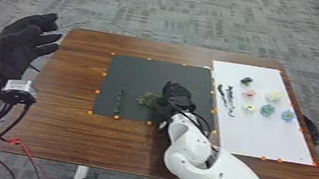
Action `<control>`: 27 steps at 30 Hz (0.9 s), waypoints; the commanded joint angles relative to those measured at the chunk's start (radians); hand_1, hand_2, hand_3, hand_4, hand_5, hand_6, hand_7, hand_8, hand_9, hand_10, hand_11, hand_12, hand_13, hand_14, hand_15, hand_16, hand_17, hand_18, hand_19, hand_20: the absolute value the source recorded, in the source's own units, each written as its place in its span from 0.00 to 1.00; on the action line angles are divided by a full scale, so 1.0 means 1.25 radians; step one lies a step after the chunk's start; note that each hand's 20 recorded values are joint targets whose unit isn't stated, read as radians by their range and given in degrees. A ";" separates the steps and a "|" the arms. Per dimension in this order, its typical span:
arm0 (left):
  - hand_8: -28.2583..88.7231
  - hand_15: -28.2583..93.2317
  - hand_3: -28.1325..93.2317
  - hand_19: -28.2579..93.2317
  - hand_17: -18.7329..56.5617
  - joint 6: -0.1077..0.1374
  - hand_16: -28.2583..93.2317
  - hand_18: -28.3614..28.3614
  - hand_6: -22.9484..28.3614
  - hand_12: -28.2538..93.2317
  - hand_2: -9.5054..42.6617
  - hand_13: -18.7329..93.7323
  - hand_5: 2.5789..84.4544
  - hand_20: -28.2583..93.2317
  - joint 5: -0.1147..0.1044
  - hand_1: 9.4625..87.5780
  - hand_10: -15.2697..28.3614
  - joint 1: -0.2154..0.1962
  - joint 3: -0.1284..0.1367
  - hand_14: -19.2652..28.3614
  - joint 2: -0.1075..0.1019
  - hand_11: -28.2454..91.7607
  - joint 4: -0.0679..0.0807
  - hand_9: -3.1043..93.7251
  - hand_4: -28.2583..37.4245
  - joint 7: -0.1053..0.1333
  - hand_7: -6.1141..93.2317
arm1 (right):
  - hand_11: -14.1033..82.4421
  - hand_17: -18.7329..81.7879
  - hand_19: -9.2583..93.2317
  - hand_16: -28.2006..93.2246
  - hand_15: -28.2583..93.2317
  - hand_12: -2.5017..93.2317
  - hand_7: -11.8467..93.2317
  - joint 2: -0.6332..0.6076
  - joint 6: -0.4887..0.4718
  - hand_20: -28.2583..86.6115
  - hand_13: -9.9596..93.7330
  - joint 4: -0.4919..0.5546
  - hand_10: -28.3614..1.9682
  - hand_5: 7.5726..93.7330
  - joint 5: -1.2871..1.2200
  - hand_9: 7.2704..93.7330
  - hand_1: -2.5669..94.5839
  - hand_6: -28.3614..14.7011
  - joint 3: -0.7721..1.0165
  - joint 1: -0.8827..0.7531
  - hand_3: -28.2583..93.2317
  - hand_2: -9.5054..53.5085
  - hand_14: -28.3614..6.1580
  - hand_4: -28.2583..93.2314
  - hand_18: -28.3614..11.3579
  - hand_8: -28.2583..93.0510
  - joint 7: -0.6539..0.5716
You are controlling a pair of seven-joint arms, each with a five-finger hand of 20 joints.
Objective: Arrange flowers
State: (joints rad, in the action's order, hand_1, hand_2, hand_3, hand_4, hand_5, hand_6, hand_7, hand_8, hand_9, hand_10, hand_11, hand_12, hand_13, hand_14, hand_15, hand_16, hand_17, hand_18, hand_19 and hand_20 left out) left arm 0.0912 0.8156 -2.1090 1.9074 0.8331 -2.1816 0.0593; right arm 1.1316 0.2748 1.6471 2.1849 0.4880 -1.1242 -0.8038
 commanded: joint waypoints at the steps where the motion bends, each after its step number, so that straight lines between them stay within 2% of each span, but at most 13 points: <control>1: 0.13 0.63 0.80 0.56 0.13 -0.014 0.17 0.84 0.49 0.34 0.04 0.26 0.26 0.33 -0.001 0.22 0.59 0.006 -0.009 0.69 -0.002 0.50 0.005 0.20 0.00 -0.010 0.36 | 0.55 0.60 0.90 0.57 0.86 0.62 0.72 0.034 0.017 0.65 0.89 -0.017 0.79 0.69 0.004 0.93 0.51 0.59 0.004 -0.021 0.92 0.00 0.75 0.10 0.22 0.26 -0.001; 5: 0.13 0.63 0.80 0.56 0.13 -0.020 0.17 0.84 0.49 0.34 0.04 0.26 0.26 0.33 -0.001 0.22 0.59 0.004 -0.005 0.69 -0.002 0.50 0.004 0.20 0.00 -0.011 0.36 | 0.54 0.60 0.90 0.57 0.85 0.60 0.71 0.036 0.029 0.64 0.89 -0.003 0.79 0.68 -0.009 0.93 0.51 0.61 0.014 -0.028 0.92 0.00 0.75 0.08 0.22 0.27 0.011; 7: 0.13 0.63 0.80 0.56 0.13 -0.025 0.17 0.84 0.49 0.34 0.04 0.26 0.26 0.33 0.001 0.22 0.59 0.002 0.005 0.69 -0.005 0.50 0.004 0.20 0.00 -0.009 0.36 | 0.56 0.59 0.90 0.57 0.84 0.57 0.65 0.033 0.024 0.64 0.89 0.007 0.76 0.69 -0.009 0.92 0.47 0.63 0.021 -0.032 0.91 0.00 0.76 0.05 0.22 0.30 0.014; 9: 0.13 0.63 0.80 0.56 0.13 -0.022 0.17 0.84 0.49 0.34 0.04 0.26 0.26 0.33 0.001 0.22 0.59 -0.007 0.022 0.69 -0.006 0.50 0.000 0.20 0.00 -0.003 0.36 | 0.59 0.59 0.90 0.57 0.84 0.52 0.58 0.028 0.030 0.64 0.89 0.020 0.73 0.69 -0.028 0.92 0.44 0.62 0.032 -0.038 0.90 0.00 0.76 0.05 0.22 0.31 0.026; 12: 0.13 0.63 0.80 0.56 0.13 -0.056 0.17 0.84 0.49 0.34 0.04 0.26 0.26 0.33 -0.002 0.22 0.59 -0.019 0.062 0.69 -0.003 0.50 0.001 0.20 0.00 -0.020 0.36 | 0.61 0.59 0.90 0.57 0.83 0.44 0.50 0.002 0.043 0.64 0.89 0.057 0.68 0.69 -0.063 0.90 0.39 0.61 0.049 -0.046 0.90 0.00 0.75 0.04 0.21 0.31 0.042; 14: 0.13 0.63 0.80 0.56 0.12 -0.056 0.17 0.85 0.49 0.34 0.04 0.26 0.26 0.33 -0.004 0.22 0.59 -0.049 0.091 0.69 0.003 0.50 -0.004 0.20 0.00 -0.021 0.36 | 0.61 0.58 0.90 0.57 0.83 0.43 0.48 -0.031 0.066 0.63 0.89 0.089 0.66 0.69 -0.078 0.89 0.34 0.61 0.053 -0.042 0.91 0.02 0.74 0.04 0.21 0.23 0.053; 16: 0.13 0.62 0.80 0.56 0.12 -0.048 0.17 0.85 0.49 0.34 0.03 0.25 0.25 0.33 -0.017 0.22 0.59 -0.098 0.128 0.69 0.018 0.50 -0.014 0.19 0.00 -0.025 0.36 | 0.60 0.56 0.89 0.56 0.82 0.42 0.43 -0.068 0.061 0.63 0.87 0.131 0.60 0.65 -0.139 0.86 0.27 0.60 0.082 -0.055 0.90 0.07 0.70 0.04 0.20 0.13 0.098; 19: 0.13 0.62 0.80 0.56 0.12 -0.042 0.17 0.85 0.49 0.35 0.01 0.25 0.25 0.33 -0.035 0.21 0.59 -0.149 0.162 0.68 0.042 0.49 -0.023 0.19 0.00 -0.015 0.36 | 0.60 0.52 0.87 0.56 0.83 0.41 0.35 -0.121 0.105 0.64 0.83 0.183 0.55 0.59 -0.264 0.81 0.25 0.57 0.127 -0.077 0.89 0.08 0.64 0.03 0.19 0.14 0.192; 20: 0.13 0.62 0.79 0.56 0.12 -0.049 0.17 0.85 0.49 0.35 0.00 0.25 0.25 0.33 -0.040 0.21 0.59 -0.165 0.174 0.68 0.056 0.49 -0.026 0.19 0.00 -0.014 0.35 | 0.60 0.51 0.87 0.56 0.83 0.41 0.34 -0.140 0.121 0.64 0.82 0.194 0.53 0.57 -0.281 0.79 0.24 0.56 0.133 -0.080 0.89 0.08 0.62 0.03 0.19 0.15 0.229; 21: 0.13 0.62 0.79 0.56 0.12 -0.044 0.17 0.86 0.49 0.35 0.00 0.25 0.25 0.33 -0.051 0.21 0.59 -0.182 0.183 0.68 0.074 0.49 -0.031 0.19 0.00 -0.007 0.35 | 0.61 0.50 0.87 0.55 0.84 0.42 0.33 -0.153 0.133 0.64 0.79 0.204 0.48 0.54 -0.258 0.76 0.23 0.54 0.136 -0.084 0.89 0.09 0.58 0.03 0.18 0.15 0.233; 22: 0.13 0.62 0.79 0.56 0.12 -0.020 0.18 0.86 0.49 0.35 0.00 0.25 0.25 0.33 -0.065 0.20 0.58 -0.203 0.190 0.68 0.089 0.49 -0.039 0.19 0.00 0.008 0.35 | 0.62 0.49 0.87 0.55 0.85 0.42 0.31 -0.169 0.158 0.65 0.77 0.212 0.46 0.51 -0.255 0.72 0.22 0.53 0.135 -0.083 0.89 0.09 0.53 0.03 0.17 0.15 0.253; 24: 0.13 0.62 0.78 0.56 0.12 -0.004 0.18 0.86 0.49 0.35 0.00 0.25 0.24 0.33 -0.074 0.20 0.58 -0.235 0.203 0.68 0.109 0.48 -0.045 0.19 0.00 0.021 0.35 | 0.67 0.47 0.87 0.55 0.87 0.43 0.32 -0.192 0.180 0.66 0.73 0.239 0.43 0.45 -0.271 0.65 0.20 0.52 0.158 -0.100 0.90 0.10 0.48 0.04 0.15 0.15 0.276; 27: 0.13 0.62 0.78 0.56 0.12 0.015 0.18 0.87 0.49 0.35 0.00 0.25 0.24 0.33 -0.079 0.20 0.58 -0.248 0.194 0.68 0.114 0.48 -0.035 0.19 0.00 0.024 0.35 | 0.70 0.46 0.87 0.56 0.89 0.46 0.32 -0.221 0.103 0.67 0.67 0.270 0.40 0.40 -0.294 0.54 0.21 0.52 0.259 -0.179 0.92 0.12 0.42 0.05 0.13 0.15 0.333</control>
State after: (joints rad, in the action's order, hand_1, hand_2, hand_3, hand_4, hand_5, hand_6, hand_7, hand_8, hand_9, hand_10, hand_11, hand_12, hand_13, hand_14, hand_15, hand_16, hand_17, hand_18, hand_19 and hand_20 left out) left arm 0.0338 0.7458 -2.3189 2.1559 0.8939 -2.2282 0.0594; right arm 0.9628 0.4630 1.9182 1.7682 0.6505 -1.2383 -0.4586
